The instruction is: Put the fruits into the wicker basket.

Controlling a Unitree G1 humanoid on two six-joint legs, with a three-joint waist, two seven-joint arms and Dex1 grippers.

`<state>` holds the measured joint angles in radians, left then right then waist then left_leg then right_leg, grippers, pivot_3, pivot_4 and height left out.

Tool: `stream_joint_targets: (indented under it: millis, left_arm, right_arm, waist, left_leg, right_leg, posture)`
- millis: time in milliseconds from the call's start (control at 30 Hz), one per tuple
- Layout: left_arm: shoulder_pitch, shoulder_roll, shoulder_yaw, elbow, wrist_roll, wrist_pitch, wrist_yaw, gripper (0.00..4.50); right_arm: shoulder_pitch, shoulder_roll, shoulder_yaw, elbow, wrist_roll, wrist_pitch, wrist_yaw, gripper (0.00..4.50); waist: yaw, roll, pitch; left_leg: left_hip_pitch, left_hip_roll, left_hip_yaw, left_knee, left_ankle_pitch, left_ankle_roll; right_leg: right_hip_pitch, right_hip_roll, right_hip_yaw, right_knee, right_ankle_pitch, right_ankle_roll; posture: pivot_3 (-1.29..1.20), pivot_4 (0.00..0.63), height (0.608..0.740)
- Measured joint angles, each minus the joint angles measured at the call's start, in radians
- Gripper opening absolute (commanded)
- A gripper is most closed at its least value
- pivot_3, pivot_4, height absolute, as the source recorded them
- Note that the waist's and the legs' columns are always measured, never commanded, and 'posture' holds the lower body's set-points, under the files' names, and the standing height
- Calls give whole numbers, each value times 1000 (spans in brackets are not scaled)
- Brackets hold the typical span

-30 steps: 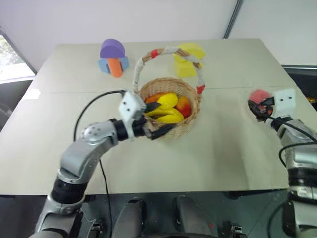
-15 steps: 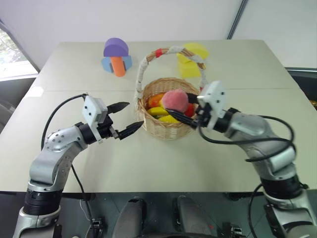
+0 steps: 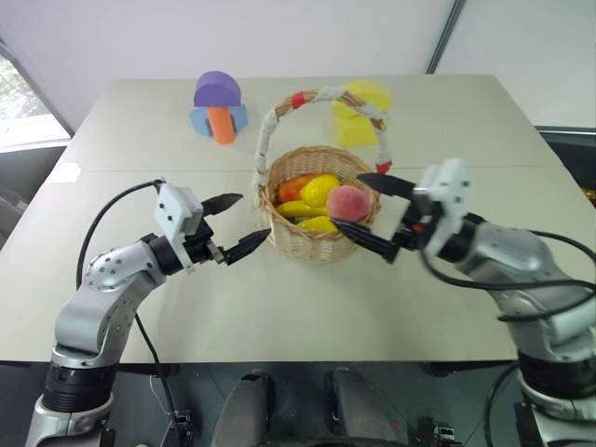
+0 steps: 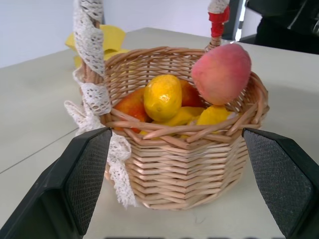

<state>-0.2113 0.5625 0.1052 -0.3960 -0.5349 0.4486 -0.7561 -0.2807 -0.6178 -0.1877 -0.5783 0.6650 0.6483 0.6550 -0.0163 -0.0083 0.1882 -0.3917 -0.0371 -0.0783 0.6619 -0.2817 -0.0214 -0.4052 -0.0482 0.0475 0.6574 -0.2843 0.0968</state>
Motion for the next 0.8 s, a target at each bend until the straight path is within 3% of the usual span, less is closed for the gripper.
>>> stream_joint_targets:
  millis: [133,267,367,600,800]
  left_arm:
    - [-10,-22,-14,1,-7,0,-2,4500]
    - [-51,-51,-34,0,-16,0,0,4500]
    - [-50,-57,-51,0,-16,0,2,4500]
    - [-28,-57,-51,-23,-21,3,26,4500]
    - [-25,-66,-55,-38,-23,4,41,4500]
  right_arm:
    - [-26,21,-24,64,-18,-5,-69,4378]
    - [-120,112,54,249,-160,-84,-163,4378]
    - [-148,169,105,342,-207,-124,-180,3547]
    - [-164,183,93,388,-230,-149,-185,96]
    - [-128,162,40,367,-221,-154,-188,38]
  waist:
    - [-3,0,0]
    - [-2,0,0]
    - [-1,0,0]
    - [3,0,0]
    - [3,0,0]
  left_leg:
    - [1,1,0,0,0,0]
    - [1,1,0,0,1,-1]
    - [0,1,0,0,1,-1]
    - [-1,0,1,0,0,-1]
    - [-1,0,1,0,0,-1]
  right_leg:
    - [0,1,0,1,0,0]
    - [-1,2,0,1,0,0]
    - [-2,2,0,1,0,0]
    - [-3,1,1,1,0,0]
    - [-3,1,1,1,0,0]
  posture:
    - [0,150,740]
    - [0,150,740]
    - [0,150,740]
    - [0,150,740]
    - [0,150,740]
